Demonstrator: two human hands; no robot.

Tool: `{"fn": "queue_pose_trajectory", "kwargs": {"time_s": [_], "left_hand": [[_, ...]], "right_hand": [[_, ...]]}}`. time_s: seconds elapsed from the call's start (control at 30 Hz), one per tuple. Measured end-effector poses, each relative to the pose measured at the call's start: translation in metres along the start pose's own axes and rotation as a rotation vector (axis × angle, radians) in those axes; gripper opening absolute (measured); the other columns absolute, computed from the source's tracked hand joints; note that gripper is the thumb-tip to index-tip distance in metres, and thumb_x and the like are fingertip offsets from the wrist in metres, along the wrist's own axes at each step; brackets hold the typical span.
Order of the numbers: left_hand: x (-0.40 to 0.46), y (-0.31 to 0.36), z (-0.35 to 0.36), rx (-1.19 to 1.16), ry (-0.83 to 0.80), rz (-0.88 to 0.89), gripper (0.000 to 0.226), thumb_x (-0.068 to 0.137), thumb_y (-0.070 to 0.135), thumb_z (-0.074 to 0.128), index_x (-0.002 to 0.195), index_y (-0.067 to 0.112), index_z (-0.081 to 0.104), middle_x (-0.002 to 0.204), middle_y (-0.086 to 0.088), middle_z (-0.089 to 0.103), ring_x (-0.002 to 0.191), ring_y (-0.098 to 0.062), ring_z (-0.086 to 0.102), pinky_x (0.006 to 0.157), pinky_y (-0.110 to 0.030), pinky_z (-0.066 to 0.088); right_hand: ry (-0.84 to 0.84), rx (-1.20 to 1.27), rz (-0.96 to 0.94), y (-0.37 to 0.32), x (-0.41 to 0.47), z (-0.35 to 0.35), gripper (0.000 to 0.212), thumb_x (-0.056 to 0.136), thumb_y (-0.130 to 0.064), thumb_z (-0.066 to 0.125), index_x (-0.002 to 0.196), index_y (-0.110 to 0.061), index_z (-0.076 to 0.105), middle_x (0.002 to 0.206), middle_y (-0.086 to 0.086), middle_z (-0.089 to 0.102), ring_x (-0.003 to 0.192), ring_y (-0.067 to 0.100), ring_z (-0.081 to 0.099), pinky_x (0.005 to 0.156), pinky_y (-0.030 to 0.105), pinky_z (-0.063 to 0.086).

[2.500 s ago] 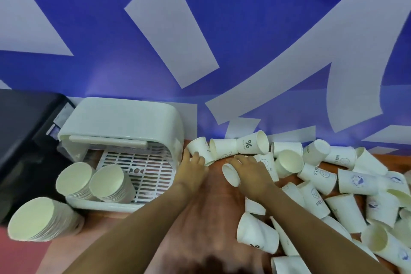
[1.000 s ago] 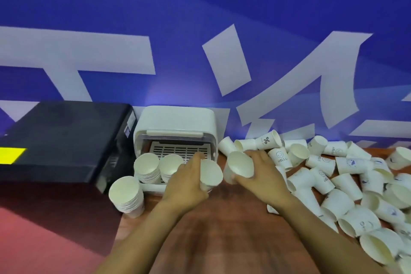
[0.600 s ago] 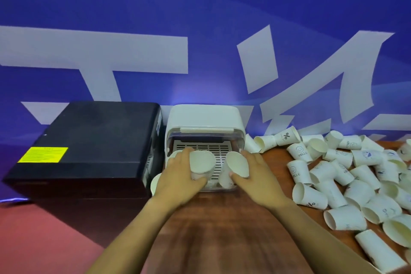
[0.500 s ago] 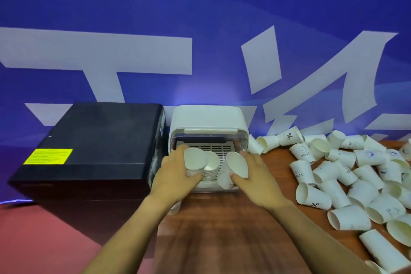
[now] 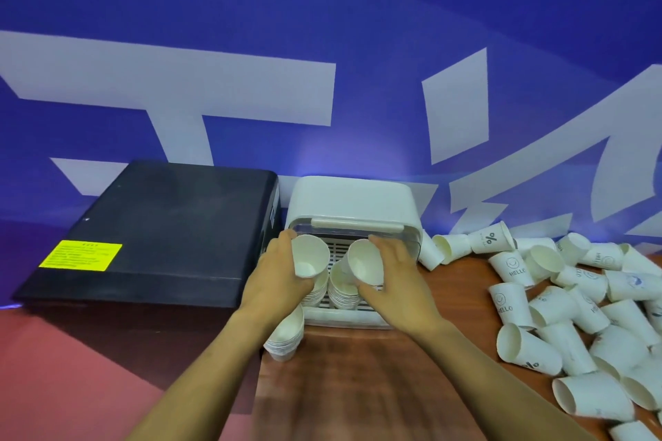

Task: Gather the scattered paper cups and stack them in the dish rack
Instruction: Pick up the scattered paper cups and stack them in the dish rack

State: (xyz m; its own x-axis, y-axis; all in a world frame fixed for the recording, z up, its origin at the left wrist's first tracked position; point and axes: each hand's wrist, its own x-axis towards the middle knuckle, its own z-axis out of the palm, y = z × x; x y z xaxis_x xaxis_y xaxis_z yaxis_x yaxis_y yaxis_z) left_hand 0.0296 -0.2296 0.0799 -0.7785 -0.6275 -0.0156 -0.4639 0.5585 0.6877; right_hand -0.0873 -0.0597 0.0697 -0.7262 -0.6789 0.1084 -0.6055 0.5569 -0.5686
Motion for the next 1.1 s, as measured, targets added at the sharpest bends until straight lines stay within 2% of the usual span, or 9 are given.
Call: {"fn": "queue_pose_trajectory", "kwargs": {"time_s": [0.17,0.3,0.43,0.57,0.67,0.77,0.9,1.1], "left_hand": [[0.007,-0.002,0.006,0.0,-0.025,-0.02,0.06,0.072,0.029,0.076,0.12,0.027,0.04,0.114,0.004,0.051,0.1,-0.018,0.054,0.073,-0.031,0.048],[0.012,-0.001,0.01,-0.019,-0.04,-0.025,0.06,0.072,0.028,0.075,0.12,0.029,0.039,0.114,0.005,0.051,0.099,-0.017,0.054,0.073,-0.031,0.048],[0.018,-0.004,0.019,-0.005,-0.073,-0.032,0.064,0.072,0.035,0.078,0.121,0.026,0.038,0.115,0.005,0.05,0.1,-0.018,0.055,0.072,-0.029,0.047],[0.019,-0.015,0.029,0.17,-0.217,-0.091,0.071,0.072,0.028,0.076,0.129,0.021,0.035,0.127,-0.003,0.047,0.114,-0.025,0.049,0.088,-0.042,0.05],[0.019,-0.022,0.034,0.242,-0.308,-0.113,0.086,0.072,0.029,0.076,0.143,0.02,0.027,0.141,-0.004,0.038,0.13,-0.027,0.036,0.102,-0.043,0.043],[0.018,-0.024,0.034,0.261,-0.343,-0.107,0.094,0.076,0.032,0.075,0.149,0.018,0.016,0.152,-0.003,0.026,0.139,-0.027,0.025,0.11,-0.043,0.036],[0.011,-0.018,0.028,0.247,-0.328,-0.048,0.092,0.082,0.033,0.069,0.152,0.022,0.01,0.159,-0.004,0.011,0.146,-0.025,0.011,0.115,-0.043,0.026],[-0.018,0.006,0.02,0.122,-0.193,0.106,0.089,0.083,0.031,0.069,0.152,0.025,0.012,0.155,0.0,0.024,0.142,-0.023,0.022,0.113,-0.043,0.031]], "right_hand": [[-0.023,-0.033,-0.011,0.001,0.006,0.011,0.071,0.081,-0.039,0.066,0.143,-0.026,0.033,0.142,-0.007,0.036,0.13,0.014,0.037,0.1,0.027,0.039],[-0.061,-0.043,0.006,0.003,0.009,0.019,0.071,0.082,-0.044,0.065,0.143,-0.027,0.032,0.144,-0.007,0.036,0.13,0.015,0.037,0.101,0.028,0.039],[-0.08,-0.024,0.008,0.008,0.012,0.026,0.072,0.081,-0.048,0.065,0.143,-0.027,0.033,0.144,-0.008,0.038,0.132,0.013,0.037,0.106,0.029,0.036],[-0.172,-0.038,0.071,0.015,0.01,0.031,0.077,0.081,-0.047,0.064,0.146,-0.029,0.026,0.146,-0.007,0.04,0.133,0.017,0.037,0.107,0.032,0.035],[-0.273,-0.026,0.112,0.025,0.008,0.035,0.082,0.078,-0.049,0.064,0.146,-0.034,0.021,0.145,-0.007,0.043,0.131,0.018,0.04,0.107,0.037,0.038],[-0.308,-0.021,0.109,0.029,0.006,0.035,0.083,0.078,-0.05,0.063,0.147,-0.035,0.019,0.149,-0.009,0.037,0.136,0.016,0.036,0.109,0.038,0.035],[-0.26,-0.007,0.092,0.028,-0.001,0.022,0.077,0.083,-0.042,0.064,0.147,-0.032,0.023,0.152,-0.01,0.03,0.138,0.014,0.031,0.111,0.033,0.032],[-0.227,0.031,0.151,0.042,-0.046,-0.003,0.071,0.085,-0.038,0.064,0.147,-0.03,0.028,0.149,-0.007,0.034,0.135,0.013,0.036,0.109,0.029,0.034]]}}
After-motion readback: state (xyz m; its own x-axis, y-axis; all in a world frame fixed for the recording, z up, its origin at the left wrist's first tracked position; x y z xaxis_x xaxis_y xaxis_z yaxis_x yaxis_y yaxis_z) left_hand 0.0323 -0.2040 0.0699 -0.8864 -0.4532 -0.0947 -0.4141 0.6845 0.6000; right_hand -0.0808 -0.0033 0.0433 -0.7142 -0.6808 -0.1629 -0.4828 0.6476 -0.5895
